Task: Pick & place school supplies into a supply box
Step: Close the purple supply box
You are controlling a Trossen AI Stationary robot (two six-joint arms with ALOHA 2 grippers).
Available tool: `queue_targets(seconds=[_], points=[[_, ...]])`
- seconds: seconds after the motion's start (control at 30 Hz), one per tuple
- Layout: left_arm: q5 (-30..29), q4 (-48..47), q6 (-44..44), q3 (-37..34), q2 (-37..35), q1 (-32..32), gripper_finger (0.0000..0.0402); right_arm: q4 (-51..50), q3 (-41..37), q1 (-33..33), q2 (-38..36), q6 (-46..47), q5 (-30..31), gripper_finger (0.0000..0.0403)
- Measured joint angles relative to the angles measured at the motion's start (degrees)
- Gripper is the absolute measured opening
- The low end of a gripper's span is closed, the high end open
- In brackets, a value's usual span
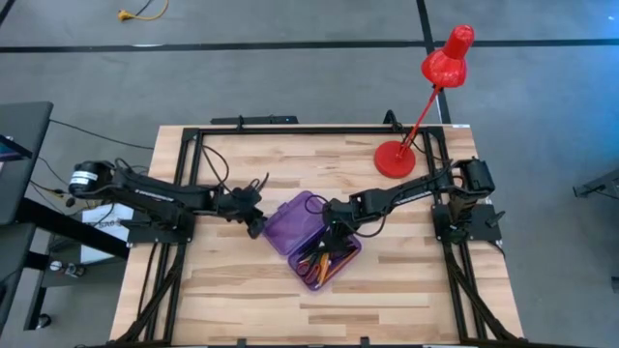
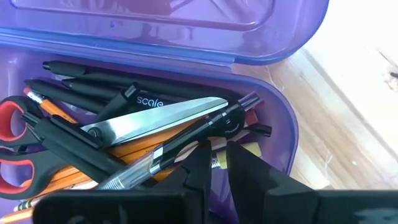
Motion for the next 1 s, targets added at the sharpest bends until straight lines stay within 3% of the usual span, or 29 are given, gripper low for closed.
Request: queue_targets(seconds=[0.13, 0.23, 0.43, 0.7, 1.0], points=[[-1.32, -1.44, -2.93, 0.02, 1.33, -1.59, 0.0119, 0.12, -0.01, 0.00, 0.00, 0.95, 0.00, 0.0042], [2.68, -1.60, -3.92, 0.02, 3.55, -1.56, 0.0137, 0.31, -0.01, 0.00, 0.00, 0.97, -0.01, 0.0042], [4.48, 0.31, -7.36, 0.00, 8.21, -1.21, 0.0197, 0.63, -0.01, 0.13, 0.00, 0.99, -0.02, 0.0042], [8.02, 6.31, -7.43, 0.00, 8.93, -0.26, 0.0272, 0.61, -0.01, 0.26, 0.00, 0.99, -0.05, 0.0042], [15.37, 11.33, -5.43, -0.07, 9.06, 2.17, 0.0281, 0.44, -0.01, 0.50, 0.00, 0.93, -0.23, 0.0042]])
